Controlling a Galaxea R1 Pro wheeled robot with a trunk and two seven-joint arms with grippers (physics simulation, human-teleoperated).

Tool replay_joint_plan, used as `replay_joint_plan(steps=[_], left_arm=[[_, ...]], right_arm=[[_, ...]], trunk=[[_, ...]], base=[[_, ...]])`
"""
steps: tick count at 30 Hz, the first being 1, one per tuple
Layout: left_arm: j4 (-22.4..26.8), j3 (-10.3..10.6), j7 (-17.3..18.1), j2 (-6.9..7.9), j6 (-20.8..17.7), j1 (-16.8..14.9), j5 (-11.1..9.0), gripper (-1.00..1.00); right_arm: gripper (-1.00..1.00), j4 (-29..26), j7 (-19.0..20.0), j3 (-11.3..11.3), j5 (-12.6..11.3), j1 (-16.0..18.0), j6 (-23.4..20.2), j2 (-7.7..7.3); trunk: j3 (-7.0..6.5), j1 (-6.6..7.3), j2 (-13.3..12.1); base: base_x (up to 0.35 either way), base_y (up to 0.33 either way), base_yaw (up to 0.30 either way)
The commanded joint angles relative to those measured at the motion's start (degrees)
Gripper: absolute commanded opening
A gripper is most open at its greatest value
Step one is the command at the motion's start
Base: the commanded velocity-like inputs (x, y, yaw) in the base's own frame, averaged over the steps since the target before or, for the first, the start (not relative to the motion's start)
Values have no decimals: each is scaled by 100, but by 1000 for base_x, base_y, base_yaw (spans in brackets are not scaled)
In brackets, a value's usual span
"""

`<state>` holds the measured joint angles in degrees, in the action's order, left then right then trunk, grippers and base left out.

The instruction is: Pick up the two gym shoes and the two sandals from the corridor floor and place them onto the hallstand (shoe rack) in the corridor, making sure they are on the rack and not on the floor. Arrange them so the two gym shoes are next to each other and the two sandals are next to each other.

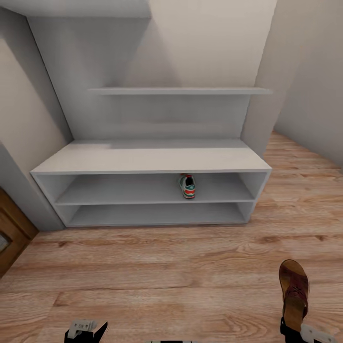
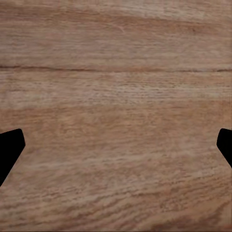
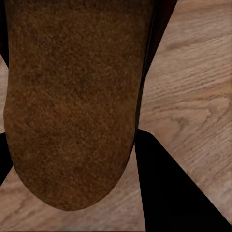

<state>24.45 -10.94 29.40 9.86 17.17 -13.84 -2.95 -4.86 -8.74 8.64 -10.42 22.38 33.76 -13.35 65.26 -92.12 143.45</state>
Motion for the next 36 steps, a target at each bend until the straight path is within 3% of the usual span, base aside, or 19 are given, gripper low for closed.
replay_joint_plan(steps=[1, 24, 30, 36], left_arm=[[-10, -22, 49, -2, -3, -5, -30, 100], [-10, -30, 49, -2, -3, -5, -30, 100], [-10, -25, 49, -2, -3, -5, -29, 100], [-10, -22, 41, -2, -11, -5, -24, 100]], right_arm=[[-100, 3, 22, -3, -59, 3, 25, -1], [-100, 3, 22, -3, -66, 3, 26, 1], [-100, -1, 22, -3, -66, 3, 33, 7], [-100, -5, 22, -3, -66, 3, 26, 8]], trunk=[[4, 1, 2], [4, 1, 2], [4, 1, 2], [4, 1, 2]], base=[[0, 310, 0], [-84, 303, 0], [-101, 292, 140], [-43, 86, 27]])
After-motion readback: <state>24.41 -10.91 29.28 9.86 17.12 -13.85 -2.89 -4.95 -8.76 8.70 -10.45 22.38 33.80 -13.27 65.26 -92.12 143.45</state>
